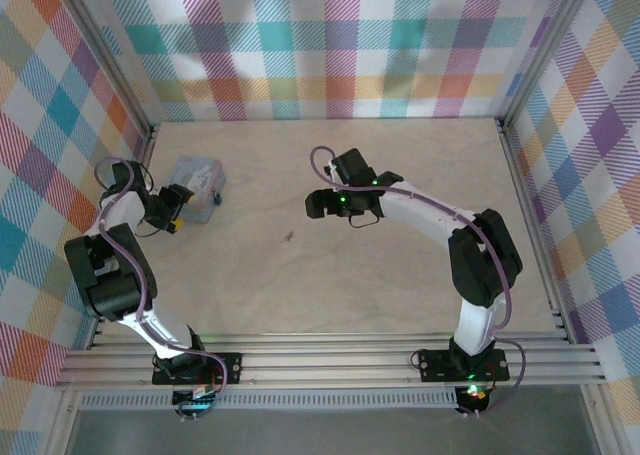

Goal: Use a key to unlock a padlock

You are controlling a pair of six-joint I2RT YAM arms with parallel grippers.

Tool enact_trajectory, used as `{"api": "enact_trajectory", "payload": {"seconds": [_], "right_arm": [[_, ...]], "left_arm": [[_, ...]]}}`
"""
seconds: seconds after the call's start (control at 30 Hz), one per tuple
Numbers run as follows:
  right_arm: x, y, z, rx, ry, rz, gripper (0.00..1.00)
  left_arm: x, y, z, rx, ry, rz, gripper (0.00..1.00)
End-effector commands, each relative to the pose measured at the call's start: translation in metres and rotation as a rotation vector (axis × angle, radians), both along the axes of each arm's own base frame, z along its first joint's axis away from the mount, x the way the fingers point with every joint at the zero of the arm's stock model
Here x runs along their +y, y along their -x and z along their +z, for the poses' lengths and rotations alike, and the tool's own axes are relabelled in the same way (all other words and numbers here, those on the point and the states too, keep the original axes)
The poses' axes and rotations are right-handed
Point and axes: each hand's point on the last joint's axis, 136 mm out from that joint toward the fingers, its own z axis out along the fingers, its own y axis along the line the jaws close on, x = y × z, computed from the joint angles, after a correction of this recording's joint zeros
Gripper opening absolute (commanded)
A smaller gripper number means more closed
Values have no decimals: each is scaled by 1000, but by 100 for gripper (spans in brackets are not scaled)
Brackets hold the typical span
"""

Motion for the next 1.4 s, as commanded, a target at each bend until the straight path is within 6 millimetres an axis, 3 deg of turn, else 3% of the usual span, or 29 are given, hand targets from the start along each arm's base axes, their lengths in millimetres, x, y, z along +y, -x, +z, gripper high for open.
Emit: {"api": "enact_trajectory", "payload": {"seconds": [0.0, 0.2, 0.37, 0.53, 0.8, 0.83, 1.17, 1.37], "right_arm": [[-6, 2, -2, -7, 28, 6, 86], [-8, 2, -7, 5, 25, -26, 87], [-11, -1, -1, -10, 16, -55, 87], [-18, -1, 8, -46, 7, -81, 87], [-27, -6, 23, -79, 32, -91, 88], [-28, -6, 25, -83, 31, -94, 88], [-49, 0, 25, -10, -14, -161, 88], [-73, -6, 29, 56, -81, -220, 88]], "left_arm": [[-2, -13, -5, -31, 53, 7, 66], [-1, -13, -23, -8, 36, -41, 54], [-7, -9, -32, 9, 37, -86, 32], [-24, -10, -26, -3, 61, -159, 16], [-61, -14, -22, -22, 141, -285, 8], [-78, -14, -21, -18, 146, -338, 8], [-158, -15, -18, 28, 70, -639, 8], [-213, -23, -17, 24, 31, -822, 8]]}}
